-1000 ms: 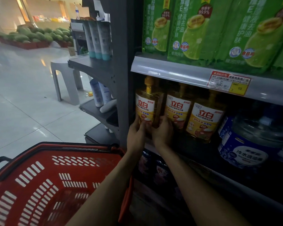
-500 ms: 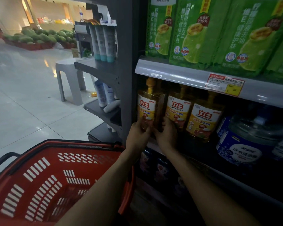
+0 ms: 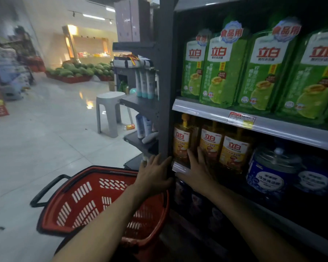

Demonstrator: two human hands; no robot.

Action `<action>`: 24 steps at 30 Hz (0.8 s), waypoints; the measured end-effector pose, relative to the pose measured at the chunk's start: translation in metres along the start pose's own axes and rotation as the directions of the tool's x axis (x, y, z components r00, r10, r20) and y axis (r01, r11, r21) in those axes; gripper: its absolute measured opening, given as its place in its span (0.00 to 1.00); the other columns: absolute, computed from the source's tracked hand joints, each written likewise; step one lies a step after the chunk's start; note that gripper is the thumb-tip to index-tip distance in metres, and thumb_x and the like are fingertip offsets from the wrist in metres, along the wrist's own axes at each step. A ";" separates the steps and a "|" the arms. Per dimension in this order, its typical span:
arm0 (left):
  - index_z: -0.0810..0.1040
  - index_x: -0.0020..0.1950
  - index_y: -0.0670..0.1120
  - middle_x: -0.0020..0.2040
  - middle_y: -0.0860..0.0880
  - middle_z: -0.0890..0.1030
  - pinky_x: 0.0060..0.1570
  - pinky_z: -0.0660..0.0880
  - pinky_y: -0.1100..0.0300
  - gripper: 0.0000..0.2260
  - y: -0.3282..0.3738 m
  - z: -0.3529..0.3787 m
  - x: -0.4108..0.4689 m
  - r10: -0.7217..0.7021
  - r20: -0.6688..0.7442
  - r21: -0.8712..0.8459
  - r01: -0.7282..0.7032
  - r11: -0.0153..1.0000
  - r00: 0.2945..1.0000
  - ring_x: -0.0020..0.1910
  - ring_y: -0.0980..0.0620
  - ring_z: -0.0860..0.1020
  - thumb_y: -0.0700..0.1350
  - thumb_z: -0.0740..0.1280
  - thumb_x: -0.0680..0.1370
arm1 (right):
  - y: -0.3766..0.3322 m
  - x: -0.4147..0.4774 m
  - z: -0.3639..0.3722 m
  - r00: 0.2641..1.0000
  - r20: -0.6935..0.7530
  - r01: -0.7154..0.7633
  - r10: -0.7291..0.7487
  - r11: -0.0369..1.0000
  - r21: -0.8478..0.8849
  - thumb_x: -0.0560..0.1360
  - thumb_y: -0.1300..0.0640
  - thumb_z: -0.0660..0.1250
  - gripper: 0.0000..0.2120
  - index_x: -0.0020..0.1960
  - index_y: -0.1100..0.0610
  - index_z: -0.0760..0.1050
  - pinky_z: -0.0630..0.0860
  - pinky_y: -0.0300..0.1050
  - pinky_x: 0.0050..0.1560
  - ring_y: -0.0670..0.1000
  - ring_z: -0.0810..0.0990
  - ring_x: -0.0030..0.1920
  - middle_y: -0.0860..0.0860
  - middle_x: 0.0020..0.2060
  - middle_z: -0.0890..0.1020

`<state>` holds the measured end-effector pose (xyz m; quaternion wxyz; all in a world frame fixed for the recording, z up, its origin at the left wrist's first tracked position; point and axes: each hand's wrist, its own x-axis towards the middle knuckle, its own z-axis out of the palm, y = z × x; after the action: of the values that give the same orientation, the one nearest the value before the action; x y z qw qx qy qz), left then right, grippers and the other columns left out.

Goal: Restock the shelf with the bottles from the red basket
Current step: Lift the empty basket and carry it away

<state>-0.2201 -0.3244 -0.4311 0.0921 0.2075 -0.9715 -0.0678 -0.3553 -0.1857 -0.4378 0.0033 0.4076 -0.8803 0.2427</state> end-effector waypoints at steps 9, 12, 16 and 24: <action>0.47 0.84 0.60 0.85 0.44 0.49 0.79 0.50 0.36 0.39 -0.091 -0.024 -0.072 -0.199 0.007 0.208 0.193 0.959 0.980 0.84 0.43 0.48 0.68 0.60 0.78 | -0.056 -0.016 0.016 0.979 0.154 0.142 -0.133 0.989 -0.048 0.70 0.25 0.63 0.54 0.82 0.44 0.37 0.43 0.63 0.80 0.59 0.33 0.80 0.54 0.81 0.35; 0.46 0.84 0.62 0.86 0.46 0.48 0.80 0.49 0.36 0.39 -0.133 -0.003 -0.109 -0.257 0.032 0.217 0.244 0.945 0.966 0.84 0.43 0.47 0.67 0.61 0.78 | -0.066 -0.017 0.039 0.968 0.214 0.145 -0.130 0.988 -0.057 0.73 0.29 0.64 0.52 0.83 0.46 0.37 0.42 0.63 0.80 0.59 0.34 0.81 0.56 0.81 0.37; 0.43 0.84 0.60 0.86 0.46 0.48 0.79 0.51 0.35 0.40 -0.198 0.036 -0.153 -0.405 0.108 0.256 0.368 0.894 0.908 0.84 0.41 0.48 0.70 0.57 0.77 | -0.062 -0.016 0.094 0.956 0.273 0.154 -0.109 0.977 -0.149 0.74 0.31 0.64 0.51 0.83 0.47 0.38 0.44 0.64 0.79 0.62 0.36 0.81 0.59 0.81 0.38; 0.44 0.85 0.57 0.84 0.42 0.50 0.78 0.51 0.33 0.43 -0.281 0.071 -0.158 -0.571 0.140 0.348 0.499 0.794 0.809 0.83 0.40 0.49 0.69 0.62 0.78 | -0.037 -0.016 0.175 0.911 0.397 -0.047 0.108 0.986 -0.159 0.75 0.36 0.68 0.53 0.81 0.47 0.32 0.51 0.67 0.78 0.68 0.35 0.79 0.63 0.79 0.31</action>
<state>0.0163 -0.5063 -0.5718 -0.0801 0.4771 -0.8747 0.0297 -0.2842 -0.2696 -0.5794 -0.1587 0.4123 -0.8928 0.0881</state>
